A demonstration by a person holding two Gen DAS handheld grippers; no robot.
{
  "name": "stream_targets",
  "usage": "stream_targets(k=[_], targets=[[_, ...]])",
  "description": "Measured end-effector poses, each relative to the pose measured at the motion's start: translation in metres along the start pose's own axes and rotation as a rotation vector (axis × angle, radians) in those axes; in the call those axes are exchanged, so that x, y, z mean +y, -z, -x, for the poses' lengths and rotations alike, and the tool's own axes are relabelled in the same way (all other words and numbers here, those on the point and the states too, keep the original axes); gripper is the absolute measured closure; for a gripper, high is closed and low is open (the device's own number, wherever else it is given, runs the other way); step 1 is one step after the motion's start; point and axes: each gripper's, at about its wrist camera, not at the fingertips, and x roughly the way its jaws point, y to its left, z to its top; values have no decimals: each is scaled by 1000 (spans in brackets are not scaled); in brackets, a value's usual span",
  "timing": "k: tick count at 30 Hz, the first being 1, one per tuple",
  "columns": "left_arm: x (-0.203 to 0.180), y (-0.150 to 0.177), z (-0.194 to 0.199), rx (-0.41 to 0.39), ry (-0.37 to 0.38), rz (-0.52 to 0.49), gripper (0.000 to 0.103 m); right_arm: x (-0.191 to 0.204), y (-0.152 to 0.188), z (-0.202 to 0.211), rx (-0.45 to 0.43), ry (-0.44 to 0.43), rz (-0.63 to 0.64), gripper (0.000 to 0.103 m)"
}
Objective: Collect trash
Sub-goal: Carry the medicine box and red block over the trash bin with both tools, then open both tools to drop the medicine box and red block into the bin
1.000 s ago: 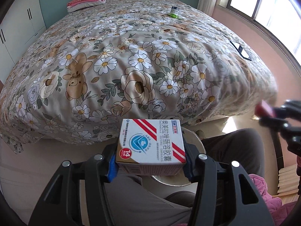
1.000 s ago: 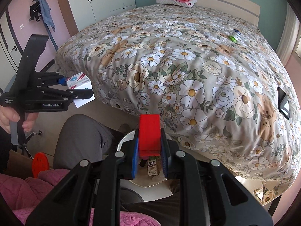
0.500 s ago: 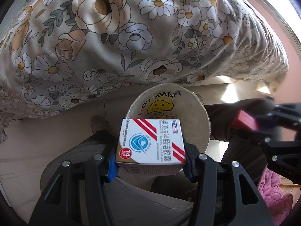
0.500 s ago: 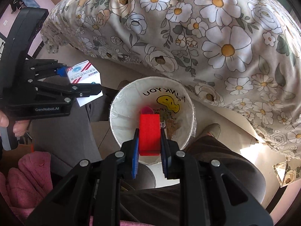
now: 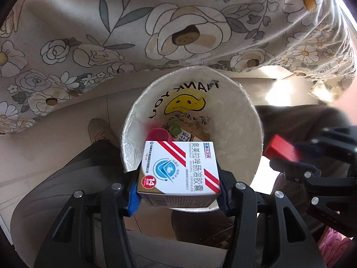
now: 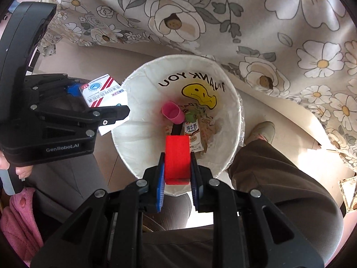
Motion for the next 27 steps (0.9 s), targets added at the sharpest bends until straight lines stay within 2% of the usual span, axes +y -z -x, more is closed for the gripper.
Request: stream_targets(k=[14, 27], targets=[[7, -29, -62, 95, 1, 80, 48, -18, -13, -63, 125, -56, -84, 82], [9, -39, -97, 171, -3, 109, 47, -24, -21, -103, 184, -71, -143, 82]])
